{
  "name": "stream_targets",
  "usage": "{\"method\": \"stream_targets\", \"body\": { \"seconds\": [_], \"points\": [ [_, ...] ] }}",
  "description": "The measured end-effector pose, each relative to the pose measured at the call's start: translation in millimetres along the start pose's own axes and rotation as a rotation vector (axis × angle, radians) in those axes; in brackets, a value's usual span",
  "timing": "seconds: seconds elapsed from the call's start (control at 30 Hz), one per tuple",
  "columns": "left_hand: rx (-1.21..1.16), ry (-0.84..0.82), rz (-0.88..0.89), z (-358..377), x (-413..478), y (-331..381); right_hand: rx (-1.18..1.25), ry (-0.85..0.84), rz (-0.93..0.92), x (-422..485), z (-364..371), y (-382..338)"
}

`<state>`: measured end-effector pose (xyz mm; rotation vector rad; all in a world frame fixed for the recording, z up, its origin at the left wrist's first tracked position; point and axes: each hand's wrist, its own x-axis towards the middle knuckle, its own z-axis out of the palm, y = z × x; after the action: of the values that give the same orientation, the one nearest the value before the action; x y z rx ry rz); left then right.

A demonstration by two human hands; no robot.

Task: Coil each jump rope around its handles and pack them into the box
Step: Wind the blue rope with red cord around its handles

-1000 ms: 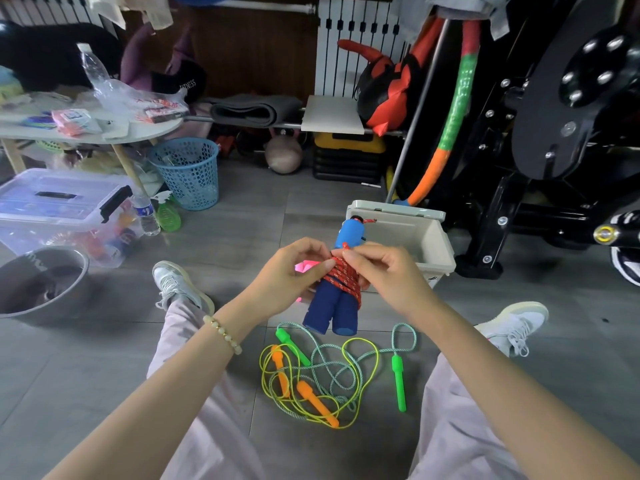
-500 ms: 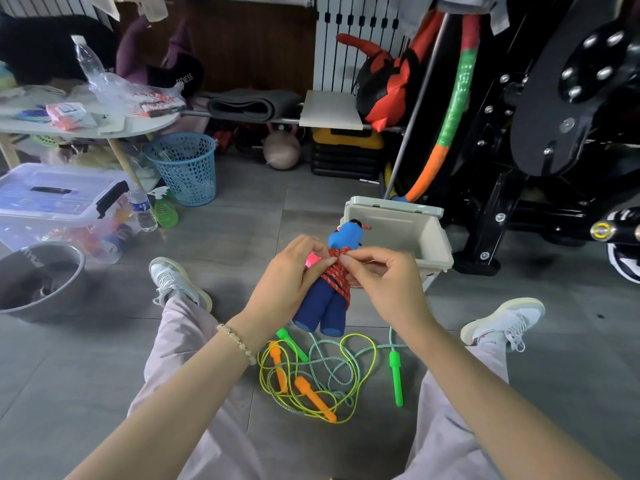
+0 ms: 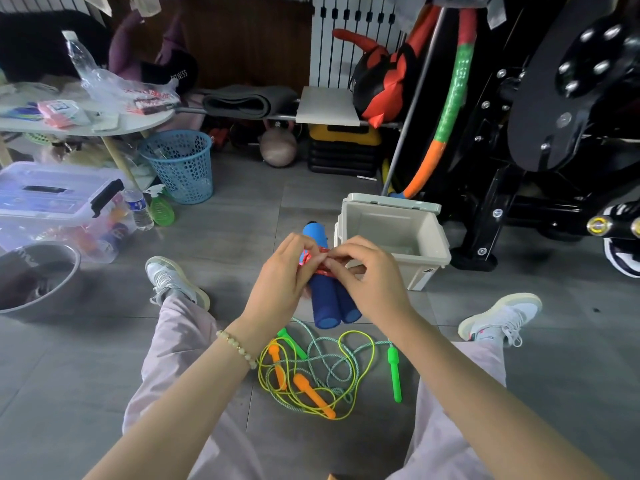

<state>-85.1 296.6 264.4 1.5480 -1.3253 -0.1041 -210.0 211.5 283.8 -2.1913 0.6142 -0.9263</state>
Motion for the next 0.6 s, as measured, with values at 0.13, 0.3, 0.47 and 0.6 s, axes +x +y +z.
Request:
{"method": "stream_targets", "body": {
  "seconds": [0.13,0.3,0.47,0.6],
  "points": [
    [-0.093,0.075,-0.104,3.4,-0.4,0.6,0.038,0.045,-0.016,1.6,5.4,0.6],
    [-0.467,0.006,-0.496,5.9,7.0,12.4,0.206,0.006,0.051,9.4,6.0,-0.2],
    [-0.623,-0.157,-0.58,3.8,4.5,15.5,0.234,-0.133,0.028,9.8,4.2,0.3],
    [-0.75,-0.138,-0.665,11.1,-1.1,15.7,0.157,-0.135,-0.049,6.5,2.3,2.1]
  ]
}}
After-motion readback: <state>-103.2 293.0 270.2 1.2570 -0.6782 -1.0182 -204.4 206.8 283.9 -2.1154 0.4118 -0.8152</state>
